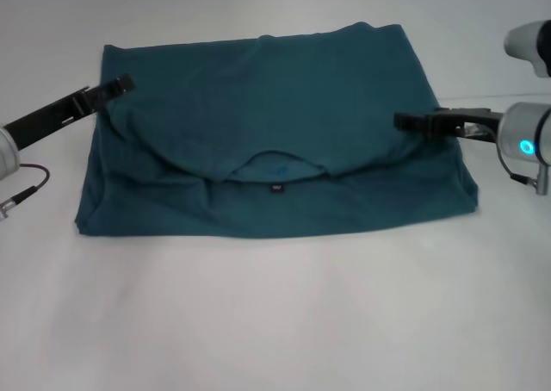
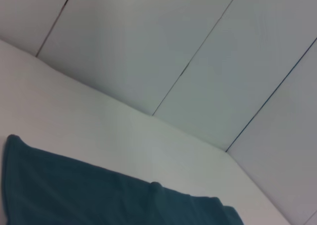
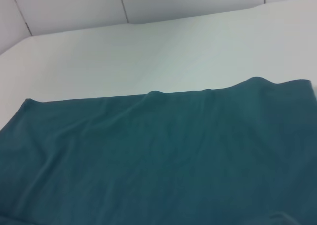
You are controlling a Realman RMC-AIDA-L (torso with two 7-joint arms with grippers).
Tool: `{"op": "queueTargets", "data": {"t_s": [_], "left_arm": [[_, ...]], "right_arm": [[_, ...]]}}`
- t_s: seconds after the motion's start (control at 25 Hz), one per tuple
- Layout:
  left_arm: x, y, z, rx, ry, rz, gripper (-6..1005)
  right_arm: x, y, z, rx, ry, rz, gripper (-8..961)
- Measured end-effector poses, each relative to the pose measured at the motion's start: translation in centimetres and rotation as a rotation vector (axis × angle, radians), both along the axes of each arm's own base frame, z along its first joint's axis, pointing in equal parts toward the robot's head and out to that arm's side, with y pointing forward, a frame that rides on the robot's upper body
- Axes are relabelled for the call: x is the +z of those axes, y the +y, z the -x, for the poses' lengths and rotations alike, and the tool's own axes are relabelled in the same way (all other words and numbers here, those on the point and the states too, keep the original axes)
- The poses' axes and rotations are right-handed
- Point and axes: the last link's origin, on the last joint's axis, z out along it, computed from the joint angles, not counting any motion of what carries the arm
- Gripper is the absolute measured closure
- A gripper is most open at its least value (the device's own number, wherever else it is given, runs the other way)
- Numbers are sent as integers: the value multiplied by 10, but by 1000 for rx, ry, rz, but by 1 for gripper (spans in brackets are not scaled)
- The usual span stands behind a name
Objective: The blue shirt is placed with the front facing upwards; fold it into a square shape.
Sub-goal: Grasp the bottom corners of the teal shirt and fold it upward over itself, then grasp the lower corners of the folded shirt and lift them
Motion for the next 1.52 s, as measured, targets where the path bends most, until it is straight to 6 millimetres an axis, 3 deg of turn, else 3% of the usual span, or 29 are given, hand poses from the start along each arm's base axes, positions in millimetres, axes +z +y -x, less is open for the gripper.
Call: {"op": "queueTargets", "data": {"t_s": [0.12, 0.36, 0.56, 1.04, 1.52], "left_arm": [[2, -2, 0, -11, -11, 0, 180], [3, -6, 1, -28, -9, 12, 121], [4, -14, 5, -46, -18, 33, 122], [17, -53, 37, -37, 37, 75, 121], [10, -63, 53, 4, 116, 120, 122]], "right_arm": [[2, -7, -6, -7, 22, 14, 113], [7, -22, -18, -16, 53, 37, 122], [13, -34, -26, -9, 70, 51, 123], [38, -68, -55, -27, 132, 95, 125], [64, -79, -64, -80, 207, 150, 127]]}}
